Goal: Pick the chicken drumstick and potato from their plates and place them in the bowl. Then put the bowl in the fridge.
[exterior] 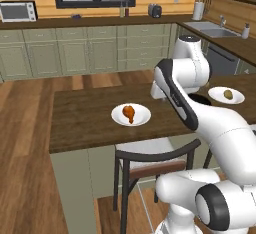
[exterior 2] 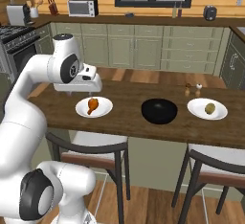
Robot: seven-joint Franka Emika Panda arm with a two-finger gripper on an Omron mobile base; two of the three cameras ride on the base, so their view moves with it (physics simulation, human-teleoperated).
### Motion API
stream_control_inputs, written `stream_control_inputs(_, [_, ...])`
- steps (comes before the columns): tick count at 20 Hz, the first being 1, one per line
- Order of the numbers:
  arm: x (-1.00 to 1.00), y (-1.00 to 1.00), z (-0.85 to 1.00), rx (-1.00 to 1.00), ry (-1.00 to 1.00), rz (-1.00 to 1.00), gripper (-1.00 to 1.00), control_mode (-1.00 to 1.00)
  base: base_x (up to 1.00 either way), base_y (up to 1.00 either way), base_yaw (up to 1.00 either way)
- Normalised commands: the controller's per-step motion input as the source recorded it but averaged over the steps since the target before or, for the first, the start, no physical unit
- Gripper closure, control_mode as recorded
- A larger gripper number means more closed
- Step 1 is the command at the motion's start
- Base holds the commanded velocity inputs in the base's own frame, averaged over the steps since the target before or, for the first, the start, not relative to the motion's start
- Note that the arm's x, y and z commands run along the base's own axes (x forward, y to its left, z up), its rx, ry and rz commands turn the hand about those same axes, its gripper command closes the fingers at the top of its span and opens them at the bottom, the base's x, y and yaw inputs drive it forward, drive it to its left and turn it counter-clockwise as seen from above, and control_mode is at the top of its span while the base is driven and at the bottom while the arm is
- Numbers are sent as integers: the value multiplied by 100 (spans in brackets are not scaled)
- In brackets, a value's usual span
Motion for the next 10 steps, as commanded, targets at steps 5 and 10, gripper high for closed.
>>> stream_control_inputs(5, [32,11,-4,0,0,0,-100,-100,0,0,0])
stream_control_inputs(10, [100,56,-28,2,12,0,-100,-100,0,0,0])
